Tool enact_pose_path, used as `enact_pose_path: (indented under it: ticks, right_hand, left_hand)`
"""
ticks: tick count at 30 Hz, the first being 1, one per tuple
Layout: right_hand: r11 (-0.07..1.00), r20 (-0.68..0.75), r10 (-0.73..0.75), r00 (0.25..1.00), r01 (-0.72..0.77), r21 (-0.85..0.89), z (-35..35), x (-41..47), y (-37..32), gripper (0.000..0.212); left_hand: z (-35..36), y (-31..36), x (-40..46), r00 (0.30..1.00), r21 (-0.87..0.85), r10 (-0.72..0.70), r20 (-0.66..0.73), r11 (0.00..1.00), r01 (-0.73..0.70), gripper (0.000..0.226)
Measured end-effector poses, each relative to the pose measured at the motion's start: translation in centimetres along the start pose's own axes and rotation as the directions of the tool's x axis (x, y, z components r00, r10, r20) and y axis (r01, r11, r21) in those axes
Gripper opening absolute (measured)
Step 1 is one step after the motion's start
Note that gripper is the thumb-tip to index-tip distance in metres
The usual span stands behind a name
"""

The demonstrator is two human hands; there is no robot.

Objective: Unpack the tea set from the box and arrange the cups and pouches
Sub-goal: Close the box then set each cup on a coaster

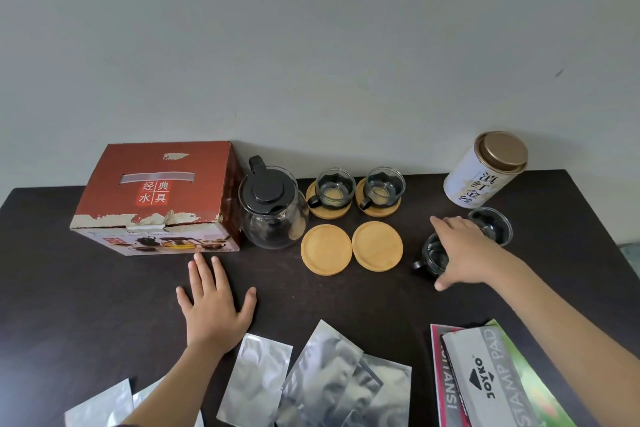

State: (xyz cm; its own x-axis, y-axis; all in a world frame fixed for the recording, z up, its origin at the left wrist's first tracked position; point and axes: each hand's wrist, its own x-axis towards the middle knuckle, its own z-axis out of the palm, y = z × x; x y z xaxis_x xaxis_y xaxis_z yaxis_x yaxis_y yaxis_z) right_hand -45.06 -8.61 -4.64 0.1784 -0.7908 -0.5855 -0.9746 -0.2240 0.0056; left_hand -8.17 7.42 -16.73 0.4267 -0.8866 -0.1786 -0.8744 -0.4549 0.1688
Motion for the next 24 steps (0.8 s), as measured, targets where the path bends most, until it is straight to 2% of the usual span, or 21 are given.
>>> enact_pose_path:
  ticks: [2, 4, 7, 12, 17, 24]
  right_hand:
    - [0.997, -0.026, -0.010, 1.000, 0.008, -0.075, 0.7, -0.1, 0.3, 0.121]
    - [0.992, -0.093, -0.037, 0.995, 0.025, -0.124, 0.9, -0.1, 0.3, 0.107]
    - [0.989, -0.163, -0.084, 0.983, 0.062, -0.135, 0.6, -0.3, -0.2, 0.093]
    - [0.983, -0.211, -0.151, 0.966, 0.170, 0.071, 0.0, -0.6, -2.6, 0.090]
    - [0.912, -0.252, -0.269, 0.930, 0.330, 0.244, -0.3, -0.4, -6.7, 0.102]
    - [0.824, -0.316, -0.432, 0.845, 0.512, 0.243, 0.1, 1.9, -11.6, 0.095]
  left_hand:
    - [0.0, 0.0, 0.0, 1.000, -0.001, 0.001, -0.002, 1.000, -0.001, 0.099]
    - [0.0, 0.0, 0.0, 1.000, -0.001, 0.002, -0.003, 1.000, -0.002, 0.099]
    - [0.0, 0.1, 0.0, 1.000, 0.003, -0.001, 0.000, 1.000, 0.001, 0.098]
    - [0.0, 0.1, 0.0, 1.000, 0.006, -0.005, 0.003, 1.000, 0.005, 0.099]
    - [-0.2, 0.2, -0.1, 1.000, -0.005, -0.005, 0.000, 1.000, 0.005, 0.098]
    - [-0.2, 0.2, -0.1, 1.000, -0.009, -0.004, 0.001, 1.000, 0.004, 0.097]
